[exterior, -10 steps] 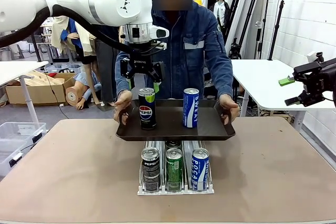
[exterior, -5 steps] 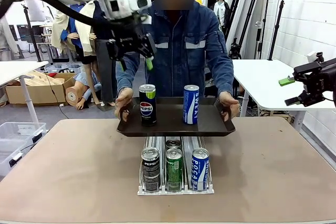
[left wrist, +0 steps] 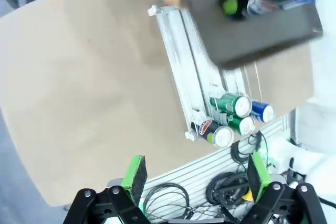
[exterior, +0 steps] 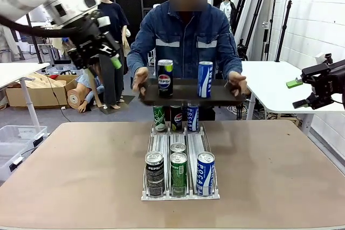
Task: Retrieve and hand over the desired beverage to the person.
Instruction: Place the picked can on the Handle tray extended by the person.
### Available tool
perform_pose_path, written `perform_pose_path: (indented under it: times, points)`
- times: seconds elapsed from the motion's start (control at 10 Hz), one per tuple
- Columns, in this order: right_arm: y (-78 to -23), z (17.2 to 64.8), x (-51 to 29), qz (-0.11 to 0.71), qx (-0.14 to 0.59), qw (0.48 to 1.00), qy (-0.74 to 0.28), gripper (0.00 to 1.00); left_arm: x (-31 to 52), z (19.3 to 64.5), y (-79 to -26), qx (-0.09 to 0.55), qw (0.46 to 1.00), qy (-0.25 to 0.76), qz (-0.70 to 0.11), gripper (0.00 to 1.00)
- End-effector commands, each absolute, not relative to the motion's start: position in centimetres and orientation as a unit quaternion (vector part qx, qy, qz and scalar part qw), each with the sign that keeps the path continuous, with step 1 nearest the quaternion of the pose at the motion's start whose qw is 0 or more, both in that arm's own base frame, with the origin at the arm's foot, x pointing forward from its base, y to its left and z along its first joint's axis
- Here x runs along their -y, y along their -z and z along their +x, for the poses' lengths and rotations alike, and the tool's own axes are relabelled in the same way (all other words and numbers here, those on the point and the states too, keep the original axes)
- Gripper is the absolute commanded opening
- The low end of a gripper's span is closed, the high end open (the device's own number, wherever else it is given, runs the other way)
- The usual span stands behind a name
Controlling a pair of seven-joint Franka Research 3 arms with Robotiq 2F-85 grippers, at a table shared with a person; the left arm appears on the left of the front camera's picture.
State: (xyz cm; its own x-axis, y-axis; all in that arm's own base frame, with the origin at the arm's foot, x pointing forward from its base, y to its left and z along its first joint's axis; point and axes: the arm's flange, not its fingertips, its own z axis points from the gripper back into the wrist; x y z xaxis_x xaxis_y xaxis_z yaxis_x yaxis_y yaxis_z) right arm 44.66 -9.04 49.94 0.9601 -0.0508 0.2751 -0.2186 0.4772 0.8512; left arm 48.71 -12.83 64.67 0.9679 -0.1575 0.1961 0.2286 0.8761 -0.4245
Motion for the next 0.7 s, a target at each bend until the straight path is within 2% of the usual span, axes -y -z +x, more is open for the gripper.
perform_pose_path:
  times: [0.0, 0.6]
  points:
    - [-49.9, 44.6, 8.9, 0.509, 0.131, 0.849, -0.048, 1.00, 8.4, 47.3, -62.7, 0.080, 0.943, 0.105, -0.306, 1.00]
    - [-49.9, 44.6, 8.9, 0.509, 0.131, 0.849, -0.048, 1.00, -3.6, 46.6, -58.1, 0.082, 0.883, 0.066, -0.457, 1.00]
